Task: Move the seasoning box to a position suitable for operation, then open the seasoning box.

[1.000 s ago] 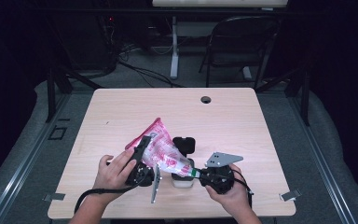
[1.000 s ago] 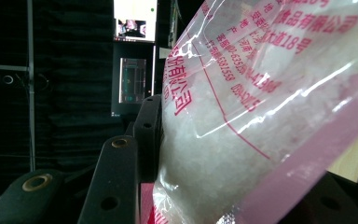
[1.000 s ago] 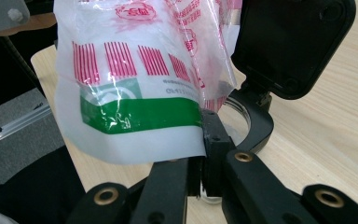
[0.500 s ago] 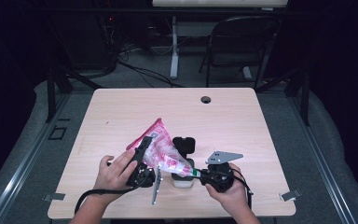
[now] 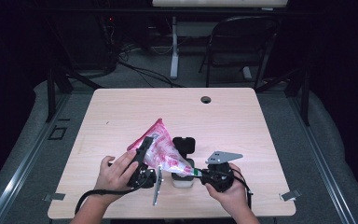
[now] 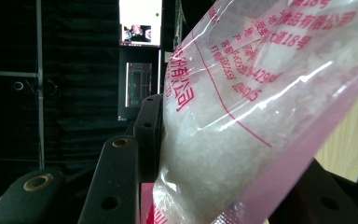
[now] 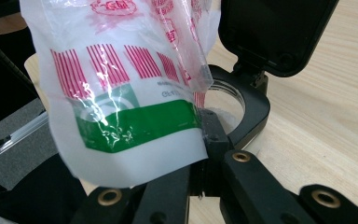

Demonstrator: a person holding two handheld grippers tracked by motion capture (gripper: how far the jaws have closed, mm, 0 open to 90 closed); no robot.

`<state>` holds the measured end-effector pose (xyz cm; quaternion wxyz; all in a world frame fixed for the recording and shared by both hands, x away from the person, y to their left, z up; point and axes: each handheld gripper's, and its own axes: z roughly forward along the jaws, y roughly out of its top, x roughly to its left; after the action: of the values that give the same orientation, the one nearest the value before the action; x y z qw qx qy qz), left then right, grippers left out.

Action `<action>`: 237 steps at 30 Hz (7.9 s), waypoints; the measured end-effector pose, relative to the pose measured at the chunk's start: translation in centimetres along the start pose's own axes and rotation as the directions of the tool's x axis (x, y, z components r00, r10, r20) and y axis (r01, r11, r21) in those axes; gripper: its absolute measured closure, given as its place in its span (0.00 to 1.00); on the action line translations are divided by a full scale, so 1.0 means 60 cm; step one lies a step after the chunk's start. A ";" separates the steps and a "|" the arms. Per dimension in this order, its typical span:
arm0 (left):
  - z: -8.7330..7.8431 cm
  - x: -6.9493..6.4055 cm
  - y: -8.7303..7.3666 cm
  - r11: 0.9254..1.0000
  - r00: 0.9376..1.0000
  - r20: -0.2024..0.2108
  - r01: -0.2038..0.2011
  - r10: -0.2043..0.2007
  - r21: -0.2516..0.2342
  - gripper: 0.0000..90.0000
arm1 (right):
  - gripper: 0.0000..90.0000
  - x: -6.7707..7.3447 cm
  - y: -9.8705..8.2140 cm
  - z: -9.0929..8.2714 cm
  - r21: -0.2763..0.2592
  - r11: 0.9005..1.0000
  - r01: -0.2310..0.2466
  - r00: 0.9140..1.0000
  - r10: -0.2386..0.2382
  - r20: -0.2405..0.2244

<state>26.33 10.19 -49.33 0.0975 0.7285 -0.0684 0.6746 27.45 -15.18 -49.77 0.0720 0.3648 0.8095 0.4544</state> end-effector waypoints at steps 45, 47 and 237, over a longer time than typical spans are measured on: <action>-0.004 0.006 0.005 1.000 1.000 -0.019 -0.003 0.003 -0.012 0.68 | 1.00 -0.003 -0.003 0.003 -0.002 1.000 -0.009 1.000 0.009 0.002; -0.004 0.005 0.005 1.000 1.000 -0.018 -0.004 0.003 -0.014 0.68 | 1.00 -0.004 -0.003 0.003 -0.001 1.000 -0.012 1.000 0.012 0.003; 0.011 -0.017 -0.032 0.968 0.947 0.203 0.251 -0.251 0.028 0.70 | 0.84 0.001 0.009 -0.003 -0.077 0.997 -0.002 1.000 0.002 0.002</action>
<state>27.35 11.89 -50.51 0.1743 0.7968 0.0157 0.5783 27.61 -15.09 -49.22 0.0864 0.3633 0.7909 0.4847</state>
